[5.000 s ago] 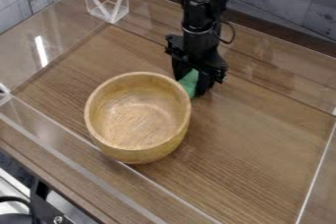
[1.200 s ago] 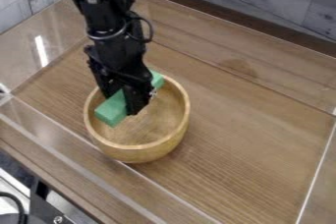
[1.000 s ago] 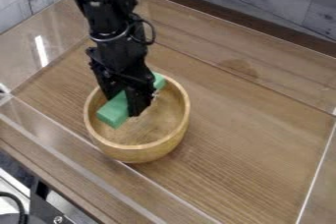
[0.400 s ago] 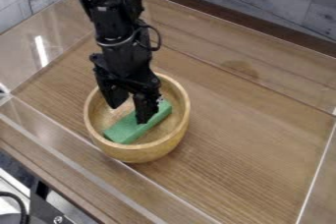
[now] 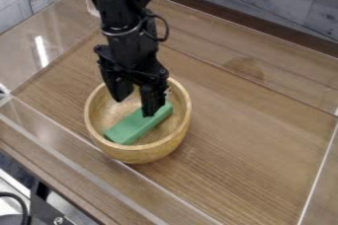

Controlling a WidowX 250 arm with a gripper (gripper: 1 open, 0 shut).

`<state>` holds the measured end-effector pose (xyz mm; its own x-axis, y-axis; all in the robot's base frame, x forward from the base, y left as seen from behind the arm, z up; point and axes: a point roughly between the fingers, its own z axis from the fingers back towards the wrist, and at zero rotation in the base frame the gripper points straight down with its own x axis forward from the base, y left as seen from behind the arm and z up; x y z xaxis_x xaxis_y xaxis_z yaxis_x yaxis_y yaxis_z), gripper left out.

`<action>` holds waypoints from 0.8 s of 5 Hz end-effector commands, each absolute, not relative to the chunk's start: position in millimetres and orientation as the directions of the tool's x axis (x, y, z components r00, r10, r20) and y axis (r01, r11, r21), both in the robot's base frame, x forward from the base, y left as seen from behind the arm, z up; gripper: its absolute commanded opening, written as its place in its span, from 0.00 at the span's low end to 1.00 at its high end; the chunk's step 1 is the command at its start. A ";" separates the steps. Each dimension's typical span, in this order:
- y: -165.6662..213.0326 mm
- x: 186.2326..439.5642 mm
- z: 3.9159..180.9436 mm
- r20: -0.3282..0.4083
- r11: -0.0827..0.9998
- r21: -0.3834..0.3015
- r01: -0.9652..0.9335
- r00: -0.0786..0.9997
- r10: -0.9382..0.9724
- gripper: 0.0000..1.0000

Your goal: Put green stick into wooden bowl

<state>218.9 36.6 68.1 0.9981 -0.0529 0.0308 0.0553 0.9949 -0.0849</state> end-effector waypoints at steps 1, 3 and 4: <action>37.1 235.6 94.0 0.101 0.997 -0.068 0.046 0.994 -0.039 1.00; 28.9 258.4 129.7 0.148 0.997 -0.071 -0.016 0.989 0.027 1.00; 19.8 255.0 138.8 0.157 0.997 -0.070 -0.015 0.987 0.026 1.00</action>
<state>246.4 18.2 122.5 0.9954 0.0203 0.0941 -0.0128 0.9967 -0.0801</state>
